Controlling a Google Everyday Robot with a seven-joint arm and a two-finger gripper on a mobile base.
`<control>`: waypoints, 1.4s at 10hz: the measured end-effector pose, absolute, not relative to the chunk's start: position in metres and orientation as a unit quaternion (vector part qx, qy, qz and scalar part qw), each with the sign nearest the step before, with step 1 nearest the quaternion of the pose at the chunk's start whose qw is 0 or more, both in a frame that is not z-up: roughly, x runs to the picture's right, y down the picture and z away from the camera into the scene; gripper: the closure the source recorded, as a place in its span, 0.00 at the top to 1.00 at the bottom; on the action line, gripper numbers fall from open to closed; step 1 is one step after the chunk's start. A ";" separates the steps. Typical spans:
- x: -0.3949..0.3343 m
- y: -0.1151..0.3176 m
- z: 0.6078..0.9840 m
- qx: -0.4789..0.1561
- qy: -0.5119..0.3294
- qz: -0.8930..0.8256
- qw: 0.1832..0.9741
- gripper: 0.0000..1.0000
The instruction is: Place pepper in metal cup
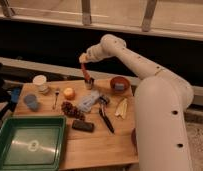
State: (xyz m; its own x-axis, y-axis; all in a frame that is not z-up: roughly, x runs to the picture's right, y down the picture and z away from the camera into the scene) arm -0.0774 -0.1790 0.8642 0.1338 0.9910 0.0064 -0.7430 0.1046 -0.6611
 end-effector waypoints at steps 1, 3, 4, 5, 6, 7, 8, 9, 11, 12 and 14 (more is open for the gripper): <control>-0.076 -0.178 0.869 -0.264 -0.239 0.617 0.702 0.00; -0.074 -0.177 0.879 -0.262 -0.251 0.620 0.695 0.00; -0.069 -0.180 0.884 -0.258 -0.258 0.623 0.692 0.00; -0.066 -0.181 0.890 -0.256 -0.262 0.625 0.689 0.00; -0.065 -0.181 0.893 -0.256 -0.263 0.626 0.688 0.03; -0.066 -0.179 0.896 -0.256 -0.268 0.628 0.684 0.14; -0.061 -0.179 0.899 -0.253 -0.271 0.630 0.682 0.24; -0.057 -0.178 0.900 -0.251 -0.272 0.632 0.681 0.33; -0.061 -0.176 0.901 -0.252 -0.274 0.631 0.680 0.54; -0.059 -0.176 0.901 -0.251 -0.273 0.632 0.680 0.64; -0.055 -0.175 0.902 -0.250 -0.271 0.633 0.681 0.79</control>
